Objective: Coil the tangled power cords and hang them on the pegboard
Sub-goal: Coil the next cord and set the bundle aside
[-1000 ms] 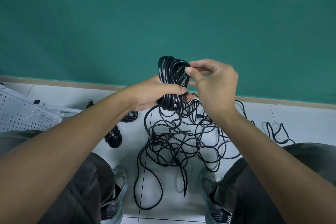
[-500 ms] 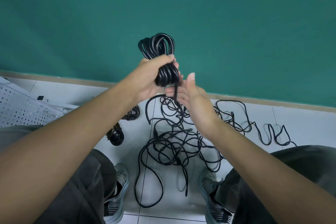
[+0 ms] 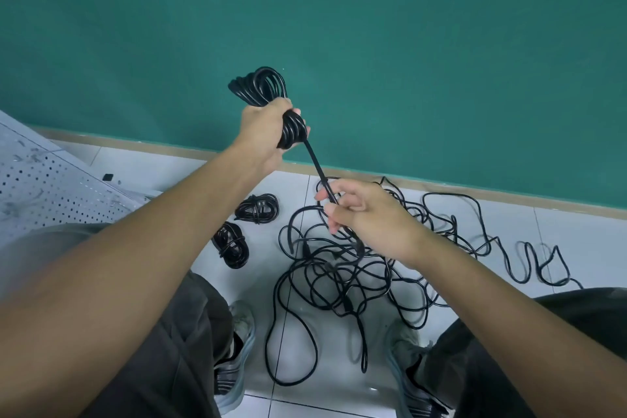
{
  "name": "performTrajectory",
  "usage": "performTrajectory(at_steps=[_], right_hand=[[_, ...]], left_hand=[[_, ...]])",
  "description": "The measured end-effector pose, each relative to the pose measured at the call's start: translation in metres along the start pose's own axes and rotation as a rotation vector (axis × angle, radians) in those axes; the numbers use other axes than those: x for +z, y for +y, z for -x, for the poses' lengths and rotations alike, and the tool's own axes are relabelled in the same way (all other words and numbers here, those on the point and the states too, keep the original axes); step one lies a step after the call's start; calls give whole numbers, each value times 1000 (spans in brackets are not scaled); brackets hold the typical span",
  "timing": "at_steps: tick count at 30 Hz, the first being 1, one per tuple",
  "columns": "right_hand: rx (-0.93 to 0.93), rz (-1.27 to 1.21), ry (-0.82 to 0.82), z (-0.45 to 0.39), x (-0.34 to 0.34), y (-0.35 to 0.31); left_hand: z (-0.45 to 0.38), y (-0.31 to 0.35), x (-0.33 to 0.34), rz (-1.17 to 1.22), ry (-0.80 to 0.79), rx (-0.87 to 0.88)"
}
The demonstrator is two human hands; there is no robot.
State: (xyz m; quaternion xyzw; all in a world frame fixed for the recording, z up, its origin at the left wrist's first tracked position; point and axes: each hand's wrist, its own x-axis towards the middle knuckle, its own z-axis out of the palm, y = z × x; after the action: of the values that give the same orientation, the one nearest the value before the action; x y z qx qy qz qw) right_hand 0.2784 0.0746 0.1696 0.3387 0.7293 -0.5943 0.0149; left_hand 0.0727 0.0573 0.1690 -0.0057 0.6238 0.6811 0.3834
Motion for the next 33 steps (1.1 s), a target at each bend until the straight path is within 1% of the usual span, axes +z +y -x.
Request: performTrajectory(at_steps=[4, 6, 7, 9, 11, 14, 18, 20, 23, 25, 28, 30, 33], right_hand=[[-30, 103, 13, -1, -7, 4], [-89, 211, 3, 2, -14, 2], [-121, 245, 0, 4, -17, -1], [-182, 262, 35, 8, -23, -5], [-229, 229, 137, 7, -31, -6], [-249, 148, 263, 0, -42, -6], [-202, 24, 373, -3, -48, -7], [-189, 26, 445, -3, -48, -7], [-160, 80, 540, -4, -48, -8], [-160, 118, 605, -3, -47, -7], [-159, 147, 659, -2, -47, -8], [-156, 93, 633, -2, -48, -9], [-138, -116, 526, -4, -51, -6]], left_hand=[[-3, -6, 3, -113, 66, 59], [-3, -11, 4, -164, 35, 69], [-2, -15, 3, -218, -5, 77], [1, -23, 2, -357, -143, 112], [3, -29, 0, -483, -326, 144], [11, -33, 0, -559, -564, 154], [34, -31, 6, -609, -757, 66], [45, -31, 8, -616, -824, 10], [48, -32, 11, -558, -864, -85], [46, -31, 11, -531, -921, -128], [45, -26, 10, -554, -998, -114], [42, -26, 9, -571, -977, -91], [36, -24, 6, -461, -921, -118]])
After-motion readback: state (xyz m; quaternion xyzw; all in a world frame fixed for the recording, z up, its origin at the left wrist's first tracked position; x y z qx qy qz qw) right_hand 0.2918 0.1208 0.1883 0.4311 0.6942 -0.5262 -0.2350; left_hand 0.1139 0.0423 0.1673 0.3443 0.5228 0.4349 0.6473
